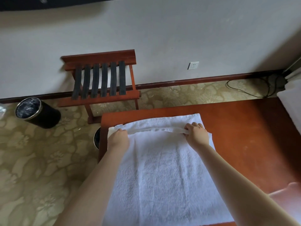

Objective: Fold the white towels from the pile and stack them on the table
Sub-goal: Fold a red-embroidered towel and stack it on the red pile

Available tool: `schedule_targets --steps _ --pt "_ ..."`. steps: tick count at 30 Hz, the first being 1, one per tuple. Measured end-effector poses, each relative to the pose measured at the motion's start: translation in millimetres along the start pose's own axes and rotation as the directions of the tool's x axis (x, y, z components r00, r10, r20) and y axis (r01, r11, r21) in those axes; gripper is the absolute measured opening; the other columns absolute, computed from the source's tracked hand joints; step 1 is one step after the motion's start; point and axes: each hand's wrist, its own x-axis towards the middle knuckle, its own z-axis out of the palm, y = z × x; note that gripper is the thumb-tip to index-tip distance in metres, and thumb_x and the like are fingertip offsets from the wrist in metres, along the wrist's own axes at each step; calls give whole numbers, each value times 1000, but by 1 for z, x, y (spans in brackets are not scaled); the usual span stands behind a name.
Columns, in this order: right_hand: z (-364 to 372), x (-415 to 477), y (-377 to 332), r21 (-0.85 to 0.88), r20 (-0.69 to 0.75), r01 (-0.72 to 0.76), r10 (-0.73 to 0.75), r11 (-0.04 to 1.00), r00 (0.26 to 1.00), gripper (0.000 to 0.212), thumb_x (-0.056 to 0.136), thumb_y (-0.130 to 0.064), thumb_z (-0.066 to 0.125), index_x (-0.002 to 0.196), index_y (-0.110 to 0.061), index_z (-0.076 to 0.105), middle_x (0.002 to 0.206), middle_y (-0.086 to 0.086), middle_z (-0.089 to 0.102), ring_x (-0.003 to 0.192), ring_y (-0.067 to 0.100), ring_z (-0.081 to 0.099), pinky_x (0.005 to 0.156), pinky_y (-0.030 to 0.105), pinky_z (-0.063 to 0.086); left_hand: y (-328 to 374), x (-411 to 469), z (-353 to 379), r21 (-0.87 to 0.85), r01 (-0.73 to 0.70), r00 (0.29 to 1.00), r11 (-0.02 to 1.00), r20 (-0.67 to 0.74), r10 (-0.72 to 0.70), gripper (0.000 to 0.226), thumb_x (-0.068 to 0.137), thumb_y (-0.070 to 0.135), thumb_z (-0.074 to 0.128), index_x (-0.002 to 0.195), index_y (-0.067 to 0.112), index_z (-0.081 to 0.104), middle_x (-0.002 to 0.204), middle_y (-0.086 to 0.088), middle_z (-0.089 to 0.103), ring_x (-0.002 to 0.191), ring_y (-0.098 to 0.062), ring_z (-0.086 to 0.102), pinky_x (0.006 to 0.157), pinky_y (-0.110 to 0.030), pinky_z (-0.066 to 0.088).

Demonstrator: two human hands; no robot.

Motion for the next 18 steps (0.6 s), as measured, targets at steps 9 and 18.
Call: schedule_targets --steps 9,18 --pt "3 -93 19 -4 74 -18 18 1000 997 15 91 -25 58 99 -14 64 94 2 60 94 23 50 66 29 38 -8 -84 38 -23 -26 999 999 26 27 19 93 12 45 108 16 56 114 0 53 94 -21 59 62 -28 38" --pt "-39 -70 14 -41 52 160 -157 986 986 25 96 -33 52 86 -14 64 83 1 65 80 25 60 66 32 41 -34 -88 17 101 -65 975 993 -207 85 30 97 33 42 87 18 66 90 2 67 95 -21 58 77 -33 40"
